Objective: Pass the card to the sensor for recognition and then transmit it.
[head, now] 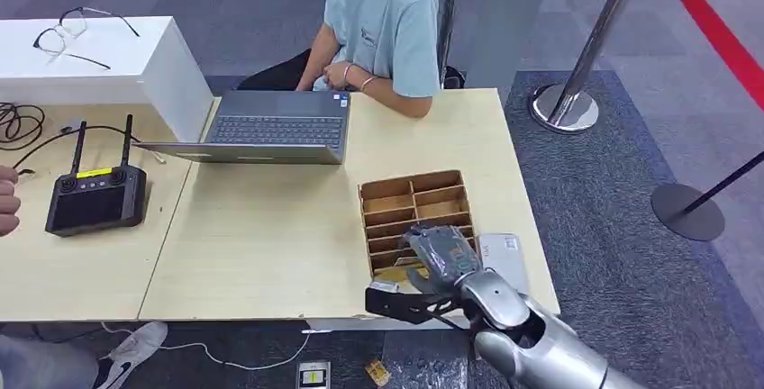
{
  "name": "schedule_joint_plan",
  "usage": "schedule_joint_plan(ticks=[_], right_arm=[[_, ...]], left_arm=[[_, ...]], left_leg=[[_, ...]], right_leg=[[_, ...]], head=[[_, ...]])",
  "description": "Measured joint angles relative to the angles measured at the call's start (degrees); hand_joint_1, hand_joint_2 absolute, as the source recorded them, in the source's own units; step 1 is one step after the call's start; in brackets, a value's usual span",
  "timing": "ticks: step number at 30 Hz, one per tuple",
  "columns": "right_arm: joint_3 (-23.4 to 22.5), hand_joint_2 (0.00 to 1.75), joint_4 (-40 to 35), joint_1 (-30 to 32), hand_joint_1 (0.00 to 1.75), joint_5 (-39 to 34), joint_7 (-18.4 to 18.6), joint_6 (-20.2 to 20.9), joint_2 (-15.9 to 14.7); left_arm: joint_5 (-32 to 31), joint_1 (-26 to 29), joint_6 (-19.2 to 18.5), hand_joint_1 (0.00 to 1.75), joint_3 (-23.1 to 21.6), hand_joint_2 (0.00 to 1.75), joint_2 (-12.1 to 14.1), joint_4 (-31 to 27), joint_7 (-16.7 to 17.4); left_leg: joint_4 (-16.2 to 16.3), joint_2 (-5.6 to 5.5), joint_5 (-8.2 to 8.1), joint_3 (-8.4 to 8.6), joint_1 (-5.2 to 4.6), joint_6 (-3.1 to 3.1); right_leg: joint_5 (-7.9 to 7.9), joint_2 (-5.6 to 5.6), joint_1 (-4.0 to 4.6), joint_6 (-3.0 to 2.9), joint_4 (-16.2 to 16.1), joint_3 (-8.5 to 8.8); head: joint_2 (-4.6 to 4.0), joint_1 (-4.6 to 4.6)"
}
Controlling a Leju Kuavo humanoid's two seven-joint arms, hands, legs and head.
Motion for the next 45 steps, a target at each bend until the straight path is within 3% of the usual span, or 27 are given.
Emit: schedule_joint_plan(ticks=[12, 13, 14, 15, 38, 45], right_arm=[[0.0, 1.75, 0.3, 0.9, 0.86, 0.0, 0.0, -0.7, -0.2], [0.0, 1.75, 0.4, 0.9, 1.05, 0.0, 0.0, -0.8, -0.2], [0.0, 1.75, 0.5, 0.9, 1.71, 0.0, 0.0, -0.8, -0.2], [0.0, 1.75, 0.5, 0.9, 1.75, -0.1, 0.0, -1.0, -0.2], [-0.2, 1.75, 0.9, 1.8, 1.75, 1.2, -1.2, -4.3, 0.2], [-0.7, 1.75, -1.4, -1.2, 1.75, 2.6, -1.0, -4.4, 0.3]], left_arm=[[0.0, 0.0, 0.0, 0.00, 0.0, 1.75, 0.0, 0.0, 0.2], [0.0, 0.0, 0.0, 0.00, 0.0, 1.75, 0.0, 0.0, 0.2], [0.0, 0.0, 0.0, 0.00, 0.0, 1.75, 0.0, 0.0, 0.2], [0.0, 0.0, 0.0, 0.00, 0.0, 1.75, 0.0, 0.0, 0.2], [0.3, 0.0, 0.0, 0.00, 0.0, 1.75, 0.0, 0.0, 0.2], [0.3, 0.0, 0.1, 0.00, 0.0, 1.75, 0.0, 0.0, -0.1]], left_leg=[[0.0, 0.00, 0.00, 0.00, 0.00, 0.00], [0.0, 0.00, 0.00, 0.00, 0.00, 0.00], [0.0, 0.00, 0.00, 0.00, 0.00, 0.00], [0.0, 0.00, 0.00, 0.00, 0.00, 0.00], [0.0, 0.00, 0.00, -0.03, -0.01, 0.00], [0.0, 0.00, 0.00, -0.01, -0.01, 0.00]], right_leg=[[0.00, 0.00, 0.00, 0.00, 0.0, 0.00], [0.00, 0.00, 0.00, 0.00, 0.0, 0.00], [0.00, 0.00, 0.00, 0.00, 0.0, 0.00], [0.00, 0.00, 0.00, 0.00, 0.0, 0.00], [0.00, 0.00, 0.00, 0.00, 0.0, 0.01], [0.00, 0.00, 0.00, 0.00, 0.0, 0.00]], head=[[0.00, 0.00], [0.00, 0.00], [0.00, 0.00], [0.00, 0.00], [0.00, 0.00], [0.00, -0.02]])
